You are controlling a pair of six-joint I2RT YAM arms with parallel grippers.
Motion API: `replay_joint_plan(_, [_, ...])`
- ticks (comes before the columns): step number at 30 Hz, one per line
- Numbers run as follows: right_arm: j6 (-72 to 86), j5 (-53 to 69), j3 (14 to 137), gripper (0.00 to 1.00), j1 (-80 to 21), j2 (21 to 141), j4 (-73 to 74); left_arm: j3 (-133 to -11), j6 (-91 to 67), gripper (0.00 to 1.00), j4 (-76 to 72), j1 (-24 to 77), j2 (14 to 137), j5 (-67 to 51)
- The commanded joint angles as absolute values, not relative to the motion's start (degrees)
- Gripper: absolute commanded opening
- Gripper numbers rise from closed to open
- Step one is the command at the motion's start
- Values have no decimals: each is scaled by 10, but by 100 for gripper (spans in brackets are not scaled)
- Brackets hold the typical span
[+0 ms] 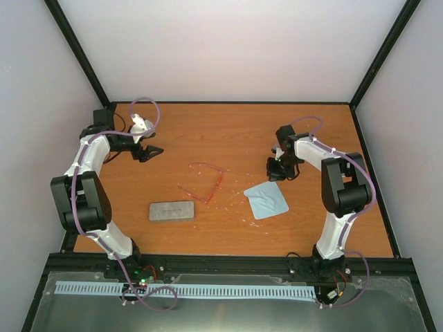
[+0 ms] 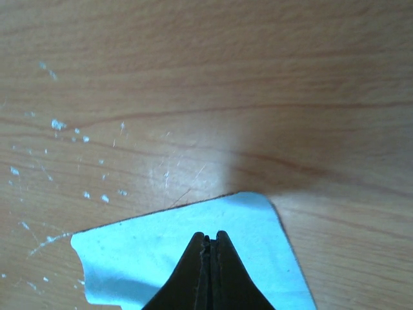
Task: Organize the sunglasses
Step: Adjust the glasses cleaning cloth at the center of the board.
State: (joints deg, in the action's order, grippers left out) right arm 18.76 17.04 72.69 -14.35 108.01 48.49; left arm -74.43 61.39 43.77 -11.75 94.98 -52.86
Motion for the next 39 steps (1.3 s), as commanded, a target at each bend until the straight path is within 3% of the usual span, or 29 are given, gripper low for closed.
replay_joint_plan(1, [167, 202, 719, 3, -153, 1073, 506, -751, 608, 80, 430, -115, 952, -530])
replay_joint_plan(31, [210, 51, 726, 3, -119, 1150, 500, -738, 656, 81, 454, -98, 930, -521])
replay_joint_plan(39, [202, 48, 748, 3, -97, 1151, 496, -757, 729, 99, 528, -80, 919, -506])
